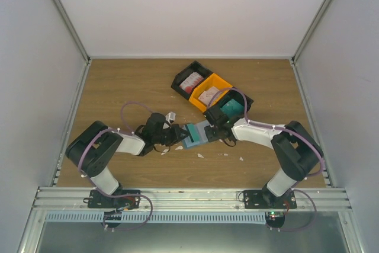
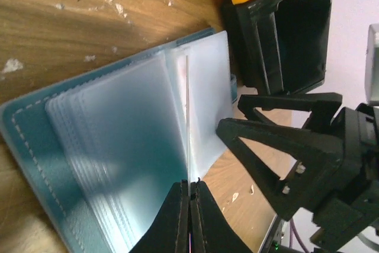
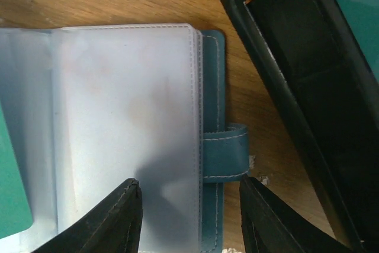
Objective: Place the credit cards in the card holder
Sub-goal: Insert the credit card into the card holder.
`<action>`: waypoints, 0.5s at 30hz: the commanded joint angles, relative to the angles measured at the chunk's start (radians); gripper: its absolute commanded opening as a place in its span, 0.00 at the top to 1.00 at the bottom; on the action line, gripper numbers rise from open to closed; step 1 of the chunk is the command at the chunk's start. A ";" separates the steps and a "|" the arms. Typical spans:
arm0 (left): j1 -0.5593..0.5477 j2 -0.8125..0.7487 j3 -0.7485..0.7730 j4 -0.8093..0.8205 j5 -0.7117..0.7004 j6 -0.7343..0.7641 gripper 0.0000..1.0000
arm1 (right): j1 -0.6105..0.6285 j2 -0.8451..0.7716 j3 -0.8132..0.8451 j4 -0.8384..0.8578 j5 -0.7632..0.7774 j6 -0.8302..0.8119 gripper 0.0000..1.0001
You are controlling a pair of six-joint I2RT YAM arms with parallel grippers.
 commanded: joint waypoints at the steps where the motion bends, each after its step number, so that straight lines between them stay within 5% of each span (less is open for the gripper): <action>1: -0.005 0.032 0.030 0.121 -0.020 -0.033 1.00 | 0.016 0.048 0.028 -0.043 0.124 0.020 0.54; 8: -0.008 0.074 0.045 0.166 -0.031 -0.050 1.00 | 0.006 0.045 -0.012 -0.026 0.042 0.059 0.69; 15: -0.013 0.079 0.030 0.222 -0.014 -0.060 1.00 | -0.044 0.023 -0.067 0.034 -0.092 0.072 0.74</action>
